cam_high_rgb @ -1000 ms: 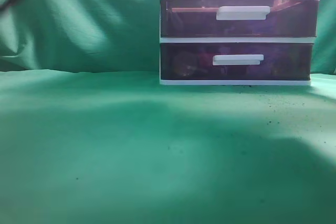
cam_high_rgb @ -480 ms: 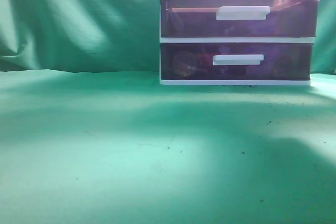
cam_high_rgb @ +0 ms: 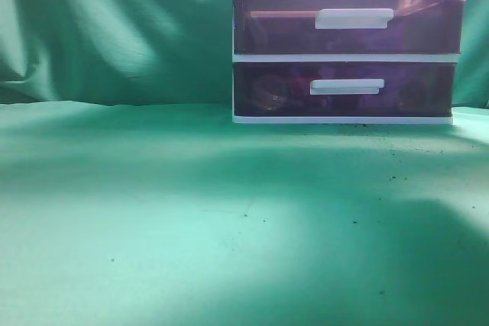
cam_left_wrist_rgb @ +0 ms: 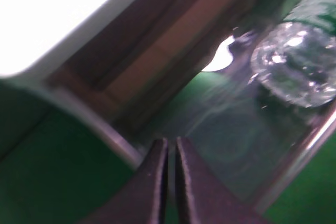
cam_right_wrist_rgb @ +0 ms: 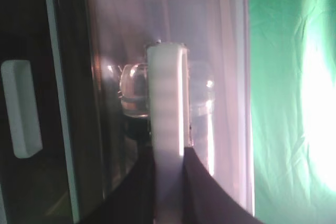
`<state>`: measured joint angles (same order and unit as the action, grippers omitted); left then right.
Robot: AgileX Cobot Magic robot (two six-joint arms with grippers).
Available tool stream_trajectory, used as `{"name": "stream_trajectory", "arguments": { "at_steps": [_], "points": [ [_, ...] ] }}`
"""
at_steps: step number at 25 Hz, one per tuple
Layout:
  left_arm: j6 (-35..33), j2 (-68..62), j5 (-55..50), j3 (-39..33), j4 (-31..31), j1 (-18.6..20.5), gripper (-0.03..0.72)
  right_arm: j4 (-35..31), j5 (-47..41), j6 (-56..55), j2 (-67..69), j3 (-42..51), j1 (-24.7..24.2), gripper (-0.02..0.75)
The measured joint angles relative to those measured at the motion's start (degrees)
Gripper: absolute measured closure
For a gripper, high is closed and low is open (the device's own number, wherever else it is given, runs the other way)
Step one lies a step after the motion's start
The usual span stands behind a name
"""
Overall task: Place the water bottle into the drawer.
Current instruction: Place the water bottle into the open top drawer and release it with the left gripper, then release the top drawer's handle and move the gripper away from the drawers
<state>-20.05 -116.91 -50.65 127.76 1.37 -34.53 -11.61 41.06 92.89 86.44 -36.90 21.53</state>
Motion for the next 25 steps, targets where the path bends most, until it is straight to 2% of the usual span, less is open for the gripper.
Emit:
{"name": "stream_trajectory", "arguments": {
  "at_steps": [3,6,11,18,25],
  "points": [
    [10.2,3.7,-6.8,0.0,-11.2,0.2,0.688,-0.2,0.0,1.3,0.5,-0.9,0.0,0.643],
    [13.2,8.0,-13.0,0.1,-15.4,0.3,0.688,0.0,-0.9,1.6,2.3,-3.8,-0.1,0.643],
    [14.1,13.9,-19.3,0.1,-15.6,0.3,0.688,0.4,-2.1,3.6,7.9,-11.8,-2.3,0.643],
    [15.1,15.3,-21.2,0.2,-15.6,0.3,0.688,0.9,-3.2,4.3,16.4,-23.5,-4.8,0.643],
    [15.6,15.3,-21.2,0.2,-15.6,0.3,0.688,1.6,-4.0,4.3,20.6,-29.6,-4.8,0.643]
  ]
}}
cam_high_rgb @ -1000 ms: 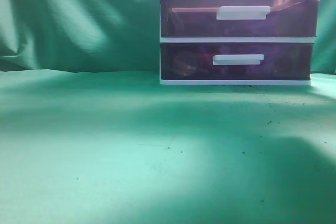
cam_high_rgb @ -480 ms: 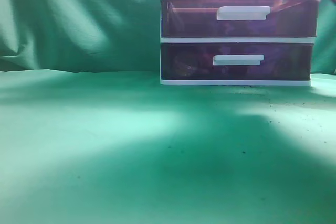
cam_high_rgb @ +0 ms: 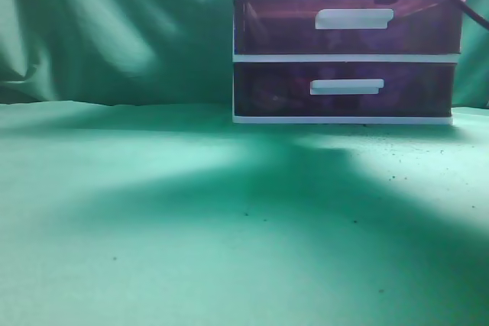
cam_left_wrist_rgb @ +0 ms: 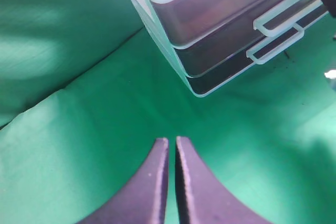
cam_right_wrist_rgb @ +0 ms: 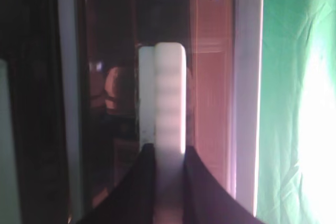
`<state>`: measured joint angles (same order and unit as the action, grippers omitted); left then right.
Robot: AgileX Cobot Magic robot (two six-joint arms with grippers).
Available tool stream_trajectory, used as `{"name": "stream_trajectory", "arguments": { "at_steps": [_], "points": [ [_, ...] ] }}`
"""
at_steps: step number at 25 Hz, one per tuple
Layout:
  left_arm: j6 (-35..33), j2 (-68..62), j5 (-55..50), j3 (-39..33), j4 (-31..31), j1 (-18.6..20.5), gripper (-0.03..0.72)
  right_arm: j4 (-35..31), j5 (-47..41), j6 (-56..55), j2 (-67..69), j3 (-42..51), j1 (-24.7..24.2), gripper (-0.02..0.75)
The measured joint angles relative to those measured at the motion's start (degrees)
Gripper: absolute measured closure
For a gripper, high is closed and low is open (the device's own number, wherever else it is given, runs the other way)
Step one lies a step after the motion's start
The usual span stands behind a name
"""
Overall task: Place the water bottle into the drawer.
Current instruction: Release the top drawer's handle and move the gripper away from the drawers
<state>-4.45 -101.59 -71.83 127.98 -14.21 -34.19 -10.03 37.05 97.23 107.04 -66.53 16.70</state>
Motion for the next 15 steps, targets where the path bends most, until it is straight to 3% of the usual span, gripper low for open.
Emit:
{"name": "stream_trajectory", "arguments": {
  "at_steps": [15],
  "points": [
    [0.1,0.0,0.0,0.0,0.0,0.0,0.688,2.6,-0.8,-0.8,1.0,-1.8,-0.3,0.643]
  ]
}}
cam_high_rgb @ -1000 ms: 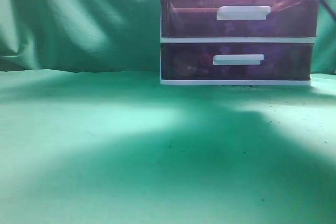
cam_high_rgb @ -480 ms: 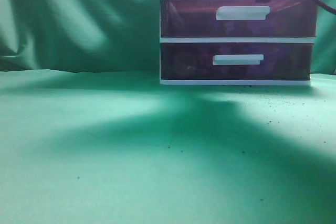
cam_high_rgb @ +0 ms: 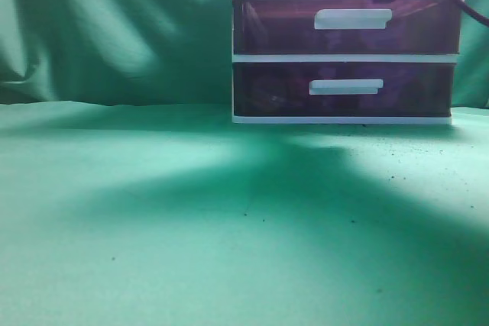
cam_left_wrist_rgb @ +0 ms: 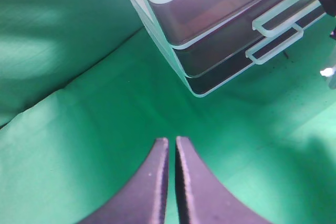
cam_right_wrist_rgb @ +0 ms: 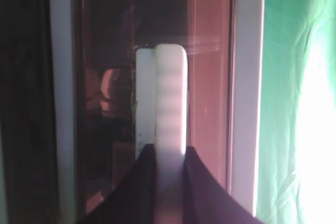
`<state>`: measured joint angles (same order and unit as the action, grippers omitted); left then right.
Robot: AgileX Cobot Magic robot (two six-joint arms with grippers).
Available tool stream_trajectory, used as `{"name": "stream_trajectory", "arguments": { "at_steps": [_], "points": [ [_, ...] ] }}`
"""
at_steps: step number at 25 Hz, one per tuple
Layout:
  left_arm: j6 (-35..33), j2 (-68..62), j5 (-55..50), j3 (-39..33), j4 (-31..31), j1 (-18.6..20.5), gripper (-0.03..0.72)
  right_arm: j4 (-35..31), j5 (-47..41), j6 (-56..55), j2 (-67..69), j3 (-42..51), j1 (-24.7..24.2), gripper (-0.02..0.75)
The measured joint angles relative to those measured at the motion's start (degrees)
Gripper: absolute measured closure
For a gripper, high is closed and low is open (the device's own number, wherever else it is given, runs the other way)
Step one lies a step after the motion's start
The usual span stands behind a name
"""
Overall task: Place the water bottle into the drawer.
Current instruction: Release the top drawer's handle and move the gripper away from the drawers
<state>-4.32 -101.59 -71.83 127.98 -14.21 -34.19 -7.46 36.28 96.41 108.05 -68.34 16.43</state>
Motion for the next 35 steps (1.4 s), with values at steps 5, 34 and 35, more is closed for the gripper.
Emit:
{"name": "stream_trajectory", "arguments": {
  "at_steps": [5,34,35],
  "points": [
    [0.0,0.0,0.0,0.0,0.2,0.0,0.688,7.5,-0.1,-4.4,0.0,0.0,-1.9,0.643],
    [0.0,0.1,0.3,-6.4,3.0,0.0,0.688,26.8,5.1,-17.1,4.0,-4.4,-8.1,0.643],
    [0.0,0.1,0.5,-6.4,3.0,0.0,0.688,26.8,5.0,-17.1,4.0,-4.5,-8.1,0.643]
  ]
}}
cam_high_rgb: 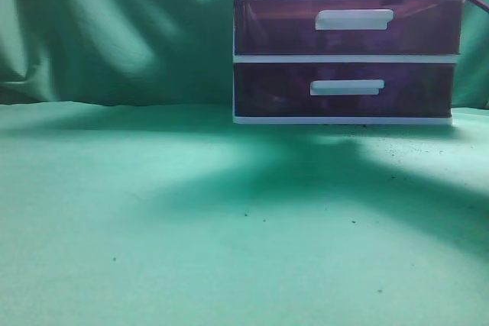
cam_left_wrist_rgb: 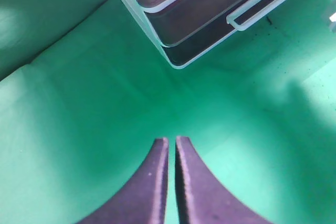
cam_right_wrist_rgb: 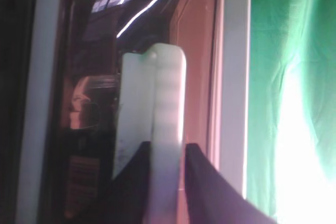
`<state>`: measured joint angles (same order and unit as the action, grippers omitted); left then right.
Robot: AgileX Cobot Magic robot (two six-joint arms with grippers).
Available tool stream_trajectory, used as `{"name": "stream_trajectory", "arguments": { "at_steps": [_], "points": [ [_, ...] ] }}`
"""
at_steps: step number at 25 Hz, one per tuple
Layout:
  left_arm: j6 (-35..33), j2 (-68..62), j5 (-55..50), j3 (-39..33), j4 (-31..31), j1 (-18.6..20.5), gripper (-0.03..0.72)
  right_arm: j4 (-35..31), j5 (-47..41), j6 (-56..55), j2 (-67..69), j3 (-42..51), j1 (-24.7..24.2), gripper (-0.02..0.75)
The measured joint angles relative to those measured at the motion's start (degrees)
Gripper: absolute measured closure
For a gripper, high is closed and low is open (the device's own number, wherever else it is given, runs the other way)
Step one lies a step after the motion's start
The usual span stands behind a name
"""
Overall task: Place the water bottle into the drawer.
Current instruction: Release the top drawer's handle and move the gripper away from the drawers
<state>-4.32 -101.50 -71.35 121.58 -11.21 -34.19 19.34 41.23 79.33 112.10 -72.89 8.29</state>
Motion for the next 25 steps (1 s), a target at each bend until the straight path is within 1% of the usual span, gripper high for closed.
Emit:
{"name": "stream_trajectory", "arguments": {
  "at_steps": [1,5,6,7,12,13,14,15,16,21,25],
  "points": [
    [0.0,0.0,0.0,0.0,0.0,0.0,0.688,0.0,0.0,0.0,0.0,-0.1,0.0,0.566],
    [0.0,0.0,0.6,0.0,-0.1,0.0,0.688,-0.8,1.1,0.0,0.0,-0.2,0.0,0.405],
    [0.0,0.0,0.7,0.0,-0.2,0.0,0.688,-1.1,1.1,-0.1,0.0,-0.2,0.0,0.387],
    [0.0,0.0,0.8,0.0,-0.3,0.0,0.688,-1.4,1.1,-0.1,-0.1,-0.2,0.0,0.4],
    [0.0,0.0,0.9,0.0,-1.0,0.0,0.688,-3.9,0.9,-0.1,-0.8,0.5,0.9,0.4],
    [0.0,0.0,1.0,0.0,-1.2,0.0,0.688,-4.6,0.9,0.0,-1.2,1.2,1.0,0.358],
    [0.0,0.0,1.0,0.0,-1.2,0.0,0.688,-5.2,0.5,0.0,-1.4,2.2,1.0,0.374],
    [0.0,0.0,1.0,0.0,-1.3,0.0,0.688,-5.8,-0.6,0.1,-1.8,3.2,1.0,0.374],
    [0.0,0.0,1.0,0.0,-1.5,0.0,0.688,-6.9,-3.3,0.2,-1.8,3.9,1.0,0.374],
    [0.0,0.0,1.0,0.0,-1.9,0.0,0.688,-10.3,-3.2,0.8,-2.2,6.0,0.9,0.374],
    [0.0,0.0,1.0,0.0,-2.3,0.0,0.688,-11.3,-2.7,1.1,-2.3,6.2,1.0,0.374]
  ]
}}
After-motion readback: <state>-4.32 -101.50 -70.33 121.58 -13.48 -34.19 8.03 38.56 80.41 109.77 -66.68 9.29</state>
